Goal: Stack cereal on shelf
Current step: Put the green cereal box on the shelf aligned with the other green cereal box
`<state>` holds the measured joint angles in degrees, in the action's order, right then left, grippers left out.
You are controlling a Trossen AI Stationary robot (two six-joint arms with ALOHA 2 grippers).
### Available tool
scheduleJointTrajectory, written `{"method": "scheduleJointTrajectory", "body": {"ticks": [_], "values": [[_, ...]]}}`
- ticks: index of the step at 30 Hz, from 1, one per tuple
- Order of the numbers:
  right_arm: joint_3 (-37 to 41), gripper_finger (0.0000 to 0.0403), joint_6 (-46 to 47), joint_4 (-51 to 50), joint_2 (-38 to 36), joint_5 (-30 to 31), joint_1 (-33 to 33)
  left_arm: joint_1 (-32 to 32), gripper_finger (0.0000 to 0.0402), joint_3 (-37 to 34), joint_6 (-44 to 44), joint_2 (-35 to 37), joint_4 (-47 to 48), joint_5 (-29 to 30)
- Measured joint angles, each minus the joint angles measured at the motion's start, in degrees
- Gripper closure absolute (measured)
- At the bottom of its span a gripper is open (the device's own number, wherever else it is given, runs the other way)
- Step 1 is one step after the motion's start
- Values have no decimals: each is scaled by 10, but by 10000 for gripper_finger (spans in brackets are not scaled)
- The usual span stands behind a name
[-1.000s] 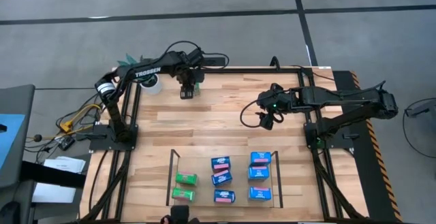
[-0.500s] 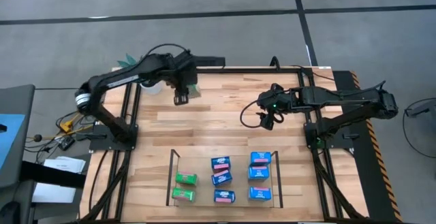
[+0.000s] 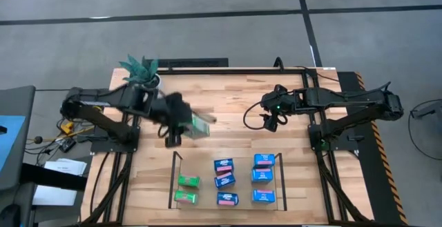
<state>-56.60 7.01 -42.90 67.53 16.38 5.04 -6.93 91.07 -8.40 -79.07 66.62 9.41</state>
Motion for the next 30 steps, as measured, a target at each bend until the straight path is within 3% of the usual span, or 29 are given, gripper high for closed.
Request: {"method": "scheduleJointTrajectory", "body": {"ticks": [5,12,24,30], "values": [[0,106,0,-1,0,0,0,-86,253,-2,-95,-15,-2,51],[0,106,2,0,0,0,0,-162,253,-2,-129,-63,-2,63],[0,106,4,-1,0,-9,0,-189,253,-1,-118,-172,2,10],[0,106,5,-1,0,-15,-1,-189,253,-1,-92,-186,10,0]]}}
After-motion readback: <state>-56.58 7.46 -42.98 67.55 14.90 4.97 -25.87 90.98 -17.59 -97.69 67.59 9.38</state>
